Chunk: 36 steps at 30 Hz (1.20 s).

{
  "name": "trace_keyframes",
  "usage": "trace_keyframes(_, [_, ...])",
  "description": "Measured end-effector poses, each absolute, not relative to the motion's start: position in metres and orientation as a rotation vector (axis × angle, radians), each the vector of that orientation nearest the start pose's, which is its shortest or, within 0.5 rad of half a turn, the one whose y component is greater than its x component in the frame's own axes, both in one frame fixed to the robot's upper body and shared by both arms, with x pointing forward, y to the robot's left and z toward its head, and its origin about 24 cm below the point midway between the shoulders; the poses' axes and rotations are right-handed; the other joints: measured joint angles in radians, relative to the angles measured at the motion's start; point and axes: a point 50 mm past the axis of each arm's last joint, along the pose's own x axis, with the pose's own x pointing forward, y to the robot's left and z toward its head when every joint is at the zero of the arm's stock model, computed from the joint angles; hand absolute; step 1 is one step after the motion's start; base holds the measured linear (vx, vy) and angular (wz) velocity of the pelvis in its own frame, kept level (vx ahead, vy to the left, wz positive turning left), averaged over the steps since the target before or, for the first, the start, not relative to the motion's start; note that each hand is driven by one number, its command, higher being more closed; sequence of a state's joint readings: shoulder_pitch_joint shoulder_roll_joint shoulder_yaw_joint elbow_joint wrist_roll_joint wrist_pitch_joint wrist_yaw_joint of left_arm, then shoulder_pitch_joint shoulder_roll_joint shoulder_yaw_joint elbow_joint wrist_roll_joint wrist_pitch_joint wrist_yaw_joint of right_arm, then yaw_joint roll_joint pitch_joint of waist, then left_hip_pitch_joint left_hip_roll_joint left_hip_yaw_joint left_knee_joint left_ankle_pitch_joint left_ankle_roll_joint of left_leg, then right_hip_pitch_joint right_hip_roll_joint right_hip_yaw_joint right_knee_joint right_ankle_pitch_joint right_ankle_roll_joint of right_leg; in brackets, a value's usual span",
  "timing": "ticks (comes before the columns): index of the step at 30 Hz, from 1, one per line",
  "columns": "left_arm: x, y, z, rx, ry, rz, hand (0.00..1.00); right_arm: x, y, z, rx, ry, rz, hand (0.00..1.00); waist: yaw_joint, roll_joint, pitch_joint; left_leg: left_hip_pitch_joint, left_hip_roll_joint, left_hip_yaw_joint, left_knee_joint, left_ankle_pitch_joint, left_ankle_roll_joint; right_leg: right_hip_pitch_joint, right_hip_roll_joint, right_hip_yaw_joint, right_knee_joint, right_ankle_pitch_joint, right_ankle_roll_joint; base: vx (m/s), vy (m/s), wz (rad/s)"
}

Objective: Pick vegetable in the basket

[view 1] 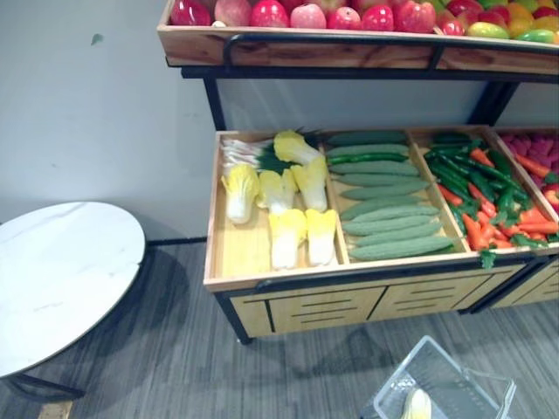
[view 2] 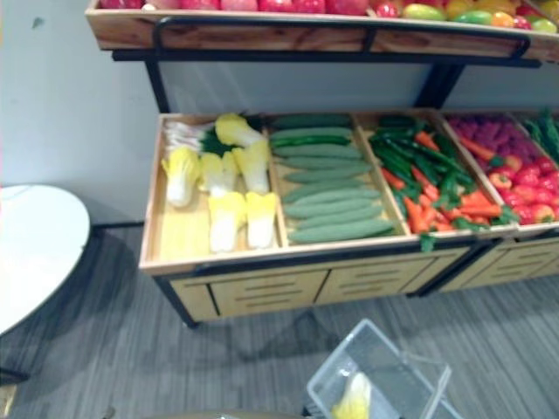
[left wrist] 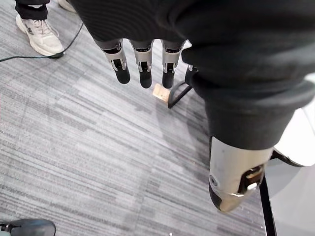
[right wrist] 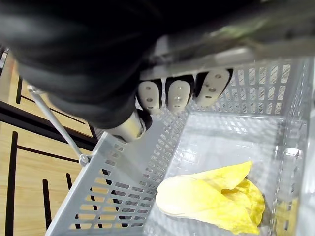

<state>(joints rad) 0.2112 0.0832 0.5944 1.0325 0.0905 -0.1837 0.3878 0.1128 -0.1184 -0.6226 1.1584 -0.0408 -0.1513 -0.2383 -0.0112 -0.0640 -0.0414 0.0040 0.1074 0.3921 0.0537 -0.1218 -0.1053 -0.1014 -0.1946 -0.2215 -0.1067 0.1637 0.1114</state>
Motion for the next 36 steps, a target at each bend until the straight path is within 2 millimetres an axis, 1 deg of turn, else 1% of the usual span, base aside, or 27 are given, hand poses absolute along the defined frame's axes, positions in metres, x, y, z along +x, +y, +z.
trace_keyframes(3, [0.028,0.272,-0.146,0.130,1.050,0.909,0.00,0.045,-0.270,-0.153,0.036,1.074,-0.848,1.00,-0.014,-0.001,-0.001,0.000,-0.009,-0.016,-0.004,0.008,0.011,0.001,-0.006,-0.004,0.000,-0.001,0.001,0.00,-0.001,0.08])
trace_keyframes(5, [0.034,0.269,-0.147,0.130,1.048,0.861,0.00,0.043,-0.269,-0.154,0.038,1.087,-0.846,1.00,-0.014,-0.002,-0.003,0.001,-0.013,-0.018,-0.012,0.010,0.014,0.002,-0.008,-0.006,0.000,0.000,0.002,0.01,-0.001,0.03])
trace_keyframes(12, [0.035,0.262,-0.151,0.127,1.070,0.771,0.00,0.044,-0.267,-0.155,0.043,1.094,-0.833,1.00,-0.014,-0.003,-0.004,0.023,-0.017,-0.016,-0.018,0.007,0.013,0.009,-0.006,0.011,0.001,0.001,0.004,0.00,-0.013,-0.08])
trace_keyframes(13, [0.038,0.261,-0.151,0.132,1.066,0.747,0.00,0.046,-0.267,-0.155,0.027,1.101,-0.814,1.00,-0.015,-0.005,0.000,0.024,-0.010,-0.012,0.008,-0.011,0.010,0.017,-0.003,0.017,0.001,-0.001,0.002,-0.01,-0.030,-0.15])
trace_keyframes(14, [0.040,0.259,-0.151,0.133,1.063,0.725,0.00,0.047,-0.267,-0.155,0.024,1.101,-0.811,1.00,-0.014,-0.004,0.005,0.009,0.010,-0.009,0.078,-0.051,0.008,0.024,0.002,0.024,0.009,-0.010,0.002,-0.02,-0.031,-0.18])
trace_keyframes(15, [0.040,0.258,-0.151,0.133,1.065,0.714,0.00,0.047,-0.267,-0.155,0.023,1.099,-0.811,1.00,-0.013,-0.001,0.009,-0.001,0.024,-0.008,0.119,-0.075,0.007,0.025,0.008,0.028,0.021,-0.017,0.004,-0.02,-0.032,-0.20])
trace_keyframes(16, [0.041,0.254,-0.152,0.138,1.068,0.681,0.00,0.048,-0.269,-0.154,0.019,1.095,-0.813,1.00,-0.013,0.004,0.023,-0.017,0.055,-0.010,0.203,-0.125,0.005,0.023,0.019,0.035,0.064,-0.047,0.007,-0.05,-0.006,-0.18])
trace_keyframes(17, [0.045,0.249,-0.154,0.147,1.066,0.635,0.00,0.048,-0.273,-0.153,0.011,1.092,-0.820,1.00,-0.014,0.020,0.039,-0.026,0.085,-0.014,0.283,-0.173,0.005,0.017,0.026,0.040,0.123,-0.080,0.013,-0.04,0.001,-0.13])
trace_keyframes(18, [0.047,0.247,-0.154,0.151,1.065,0.610,0.00,0.047,-0.275,-0.152,0.008,1.090,-0.824,1.00,-0.015,0.029,0.048,-0.036,0.096,-0.017,0.319,-0.194,0.007,0.013,0.028,0.041,0.153,-0.095,0.015,-0.12,0.115,-0.19])
trace_keyframes(19, [0.053,0.241,-0.155,0.184,1.059,0.536,0.00,0.044,-0.278,-0.152,0.022,1.084,-0.846,1.00,-0.016,0.039,0.056,-0.067,0.120,-0.014,0.410,-0.246,0.017,-0.026,0.030,0.063,0.223,-0.110,0.028,-0.10,0.134,-0.22])
trace_keyframes(20, [0.056,0.241,-0.154,0.193,1.052,0.511,0.00,0.043,-0.277,-0.152,0.031,1.083,-0.848,1.00,-0.017,0.038,0.057,-0.079,0.122,-0.007,0.431,-0.256,0.023,-0.040,0.029,0.073,0.234,-0.104,0.036,-0.10,0.134,-0.34])
trace_keyframes(21, [0.058,0.240,-0.154,0.202,1.051,0.489,0.00,0.044,-0.276,-0.152,0.038,1.082,-0.842,1.00,-0.016,0.037,0.059,-0.091,0.125,0.009,0.444,-0.264,0.028,-0.055,0.029,0.095,0.235,-0.090,0.048,-0.04,0.095,-0.52])
trace_keyframes(22, [0.058,0.240,-0.154,0.216,1.053,0.468,0.00,0.048,-0.273,-0.153,0.044,1.075,-0.829,1.00,-0.013,0.039,0.065,-0.096,0.132,0.040,0.452,-0.271,0.034,-0.077,0.031,0.127,0.231,-0.056,0.046,-0.16,0.195,-0.86])
trace_keyframes(23, [0.060,0.238,-0.155,0.236,1.051,0.438,0.00,0.054,-0.271,-0.152,0.041,1.055,-0.813,1.00,-0.015,0.030,0.074,-0.103,0.129,0.091,0.453,-0.275,0.050,-0.109,0.041,0.147,0.200,0.035,0.033,-0.20,0.232,-1.33])
trace_keyframes(24, [0.062,0.235,-0.155,0.254,1.048,0.409,0.00,0.064,-0.268,-0.151,0.035,1.031,-0.782,1.00,-0.010,0.061,0.078,-0.100,0.147,0.164,0.413,-0.247,0.084,-0.124,0.051,0.132,0.122,0.148,0.011,-0.21,0.199,-1.19])
trace_keyframes(25, [0.063,0.234,-0.155,0.268,1.046,0.391,0.00,0.071,-0.267,-0.150,0.031,1.009,-0.769,1.00,-0.015,0.065,0.098,-0.096,0.147,0.188,0.395,-0.233,0.097,-0.139,0.047,0.076,0.198,0.112,-0.003,-0.19,0.212,-1.15])
trace_keyframes(26, [0.073,0.232,-0.153,0.285,1.018,0.364,0.00,0.082,-0.271,-0.146,0.027,0.973,-0.773,1.00,-0.017,0.062,0.131,-0.066,0.130,0.236,0.339,-0.204,0.113,-0.176,0.017,-0.048,0.429,-0.043,-0.078,-0.19,0.259,-0.90])
trace_keyframes(27, [0.081,0.232,-0.151,0.291,0.993,0.355,0.00,0.082,-0.277,-0.144,0.030,0.966,-0.793,1.00,-0.016,0.067,0.160,-0.018,0.117,0.283,0.276,-0.170,0.124,-0.165,-0.018,-0.155,0.622,-0.155,-0.125,-0.20,0.268,-0.91])
trace_keyframes(28, [0.081,0.232,-0.151,0.295,0.989,0.352,0.00,0.081,-0.278,-0.144,0.024,0.969,-0.791,1.00,-0.014,0.068,0.163,-0.002,0.113,0.305,0.253,-0.157,0.126,-0.149,-0.026,-0.193,0.683,-0.178,-0.132,-0.12,0.168,-0.96])
trace_keyframes(29, [0.076,0.234,-0.151,0.301,0.997,0.354,0.00,0.082,-0.277,-0.144,0.016,0.971,-0.779,1.00,-0.014,0.065,0.162,0.020,0.108,0.351,0.215,-0.136,0.131,-0.104,-0.037,-0.250,0.760,-0.216,-0.130,-0.14,0.093,-1.05])
trace_keyframes(30, [0.073,0.235,-0.151,0.306,1.005,0.356,0.00,0.082,-0.274,-0.145,0.017,0.977,-0.768,1.00,-0.013,0.056,0.161,0.036,0.101,0.402,0.186,-0.121,0.132,-0.059,-0.051,-0.287,0.793,-0.241,-0.124,-0.11,0.052,-1.06])
trace_keyframes(31, [0.072,0.237,-0.151,0.308,1.008,0.360,0.00,0.083,-0.273,-0.146,0.019,0.981,-0.763,1.00,-0.012,0.050,0.160,0.039,0.098,0.428,0.179,-0.116,0.134,-0.043,-0.062,-0.302,0.799,-0.250,-0.123,-0.10,-0.020,-1.22])
trace_keyframes(32, [0.069,0.239,-0.151,0.319,1.017,0.363,0.00,0.086,-0.271,-0.146,0.023,0.983,-0.751,1.00,-0.009,0.043,0.156,0.035,0.098,0.484,0.176,-0.111,0.131,-0.010,-0.094,-0.338,0.801,-0.268,-0.114,-0.08,-0.071,-1.40])
trace_keyframes(33, [0.067,0.239,-0.152,0.332,1.024,0.353,0.00,0.090,-0.269,-0.146,0.022,0.979,-0.738,1.00,-0.008,0.039,0.154,0.031,0.105,0.544,0.180,-0.109,0.127,0.007,-0.119,-0.357,0.788,-0.281,-0.099,-0.08,-0.093,-1.50])
trace_keyframes(34, [0.067,0.238,-0.152,0.332,1.027,0.351,0.00,0.094,-0.268,-0.146,0.023,0.974,-0.731,1.00,-0.006,0.039,0.155,0.027,0.114,0.573,0.187,-0.108,0.125,0.013,-0.124,-0.365,0.768,-0.281,-0.098,-0.07,-0.150,-1.51])
trace_keyframes(35, [0.066,0.238,-0.152,0.333,1.029,0.350,0.00,0.099,-0.266,-0.146,0.023,0.970,-0.715,1.00,-0.005,0.040,0.154,0.017,0.136,0.630,0.207,-0.105,0.120,0.020,-0.122,-0.380,0.704,-0.291,-0.070,-0.05,-0.156,-1.19])
trace_keyframes(36, [0.067,0.238,-0.152,0.334,1.027,0.352,0.00,0.101,-0.264,-0.146,0.024,0.969,-0.707,1.00,-0.005,0.039,0.154,0.015,0.148,0.657,0.216,-0.102,0.116,0.020,-0.116,-0.382,0.663,-0.299,-0.047,-0.04,-0.248,-1.45])
